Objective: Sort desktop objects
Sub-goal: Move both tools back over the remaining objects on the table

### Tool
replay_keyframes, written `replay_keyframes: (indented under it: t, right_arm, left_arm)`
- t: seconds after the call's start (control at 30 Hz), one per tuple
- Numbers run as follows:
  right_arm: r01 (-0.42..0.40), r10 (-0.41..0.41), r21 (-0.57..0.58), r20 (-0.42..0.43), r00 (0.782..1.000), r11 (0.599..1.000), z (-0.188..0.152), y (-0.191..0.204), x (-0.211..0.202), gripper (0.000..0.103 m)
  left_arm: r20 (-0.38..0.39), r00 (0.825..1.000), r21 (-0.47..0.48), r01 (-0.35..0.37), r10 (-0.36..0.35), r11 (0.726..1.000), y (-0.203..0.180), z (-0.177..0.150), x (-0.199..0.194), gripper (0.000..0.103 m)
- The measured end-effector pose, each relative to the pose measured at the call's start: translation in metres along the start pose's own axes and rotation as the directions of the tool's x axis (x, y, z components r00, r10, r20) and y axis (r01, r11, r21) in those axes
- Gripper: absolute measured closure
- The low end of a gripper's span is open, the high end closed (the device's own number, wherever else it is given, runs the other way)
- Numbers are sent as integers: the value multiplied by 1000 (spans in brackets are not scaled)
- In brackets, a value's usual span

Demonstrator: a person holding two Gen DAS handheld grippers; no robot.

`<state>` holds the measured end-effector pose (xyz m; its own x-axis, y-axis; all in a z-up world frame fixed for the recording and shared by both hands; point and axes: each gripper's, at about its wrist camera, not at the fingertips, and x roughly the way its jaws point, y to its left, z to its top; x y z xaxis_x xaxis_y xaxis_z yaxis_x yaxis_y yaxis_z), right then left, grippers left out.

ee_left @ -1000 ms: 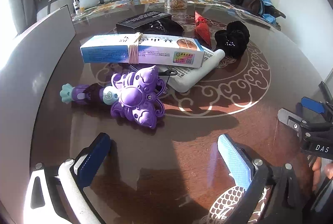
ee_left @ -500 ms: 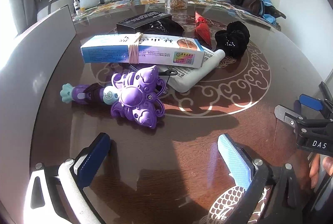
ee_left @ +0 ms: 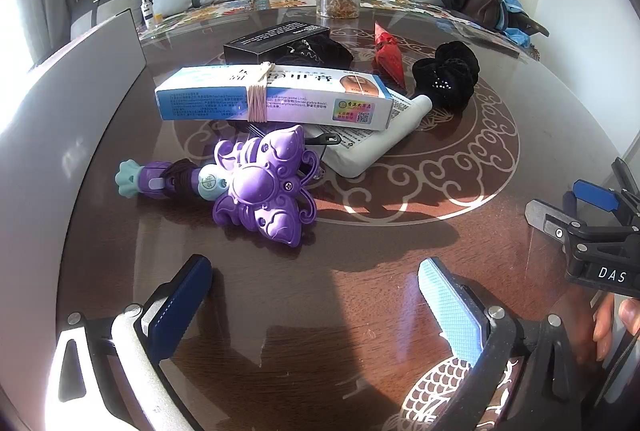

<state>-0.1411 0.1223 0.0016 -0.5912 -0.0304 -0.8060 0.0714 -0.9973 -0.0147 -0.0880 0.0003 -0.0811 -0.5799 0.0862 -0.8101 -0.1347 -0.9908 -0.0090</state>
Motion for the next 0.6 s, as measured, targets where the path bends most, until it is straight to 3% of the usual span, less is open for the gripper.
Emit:
replay_keyframes:
  t: [0.6]
  right_arm:
    - [-1, 1, 0, 0, 1000, 1000, 0, 0, 0, 0]
  left_arm:
    - [1, 1000, 1, -3, 3, 1000, 0, 0, 0, 0]
